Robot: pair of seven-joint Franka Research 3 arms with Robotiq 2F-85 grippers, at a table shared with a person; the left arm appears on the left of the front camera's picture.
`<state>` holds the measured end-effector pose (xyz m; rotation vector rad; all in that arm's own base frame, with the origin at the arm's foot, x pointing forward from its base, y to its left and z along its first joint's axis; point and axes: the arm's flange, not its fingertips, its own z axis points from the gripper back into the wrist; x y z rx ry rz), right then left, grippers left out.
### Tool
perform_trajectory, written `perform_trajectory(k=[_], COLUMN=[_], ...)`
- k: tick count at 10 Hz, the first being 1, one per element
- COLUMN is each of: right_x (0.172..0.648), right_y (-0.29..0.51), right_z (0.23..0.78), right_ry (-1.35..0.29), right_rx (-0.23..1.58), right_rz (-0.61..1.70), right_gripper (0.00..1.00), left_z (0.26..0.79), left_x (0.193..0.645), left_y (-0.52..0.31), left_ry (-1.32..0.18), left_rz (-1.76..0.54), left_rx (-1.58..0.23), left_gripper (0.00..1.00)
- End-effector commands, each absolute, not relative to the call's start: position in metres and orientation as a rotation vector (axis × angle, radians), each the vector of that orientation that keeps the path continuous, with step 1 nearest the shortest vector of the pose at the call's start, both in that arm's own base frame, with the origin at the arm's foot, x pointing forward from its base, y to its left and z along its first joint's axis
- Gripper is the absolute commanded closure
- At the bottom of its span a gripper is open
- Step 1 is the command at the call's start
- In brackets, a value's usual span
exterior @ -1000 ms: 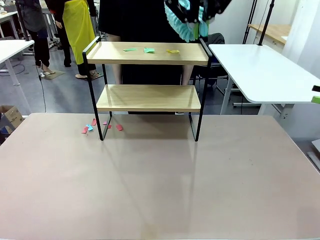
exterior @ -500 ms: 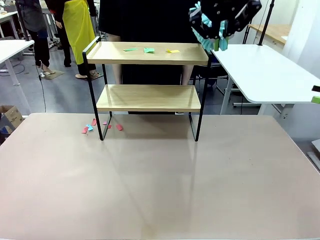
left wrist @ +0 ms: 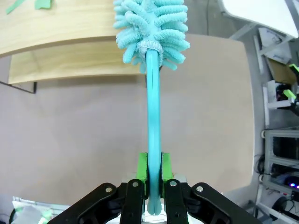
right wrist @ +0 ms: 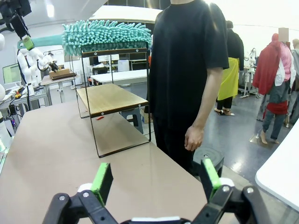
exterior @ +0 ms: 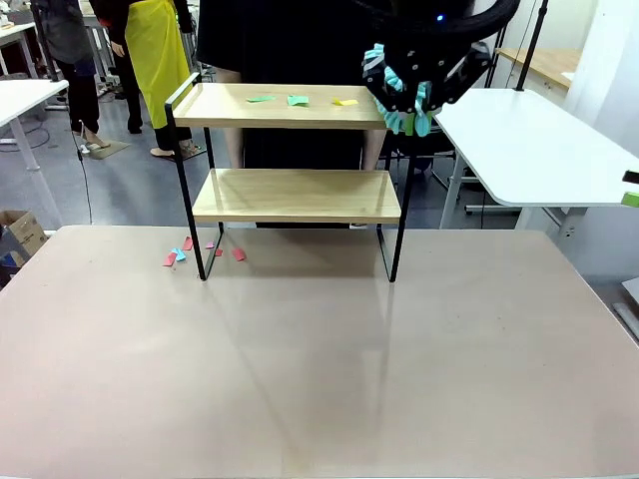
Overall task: Clean the shelf.
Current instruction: Clean the specific section of the Shelf indicated by the human with the Duster.
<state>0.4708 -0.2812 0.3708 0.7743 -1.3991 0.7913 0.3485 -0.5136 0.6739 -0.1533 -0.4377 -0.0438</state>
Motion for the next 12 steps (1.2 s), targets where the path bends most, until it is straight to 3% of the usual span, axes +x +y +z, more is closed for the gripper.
perform_trajectory(k=[1, 2, 3, 6, 8, 12], right_x=[0.471, 0.471, 0.471, 0.471, 0.471, 0.471], right_y=[-0.279, -0.279, -0.279, -0.279, -0.279, -0.279], right_z=[0.378, 0.378, 0.378, 0.378, 0.378, 0.378], right_ry=[-1.366, -1.366, -1.366, -1.366, -1.366, -1.366], right_rx=[0.762, 0.762, 0.762, 0.762, 0.762, 0.762], right_rz=[0.792, 0.792, 0.792, 0.792, 0.792, 0.792], right_gripper=[0.0, 0.0, 0.0, 0.0, 0.0, 0.0], left_z=[0.673, 0.668, 0.672, 0.672, 0.675, 0.684], left_x=[0.346, 0.35, 0.351, 0.351, 0.357, 0.384], left_y=[-0.502, -0.501, -0.51, -0.51, -0.515, -0.446], left_ry=[-0.39, -0.318, -0.42, -0.42, -0.381, -0.239], left_rz=[-0.024, -0.045, -0.032, -0.032, -0.085, -0.068], left_rx=[-0.159, -0.157, -0.152, -0.152, -0.104, -0.074], left_gripper=[0.86, 0.86, 0.86, 0.86, 0.86, 0.86])
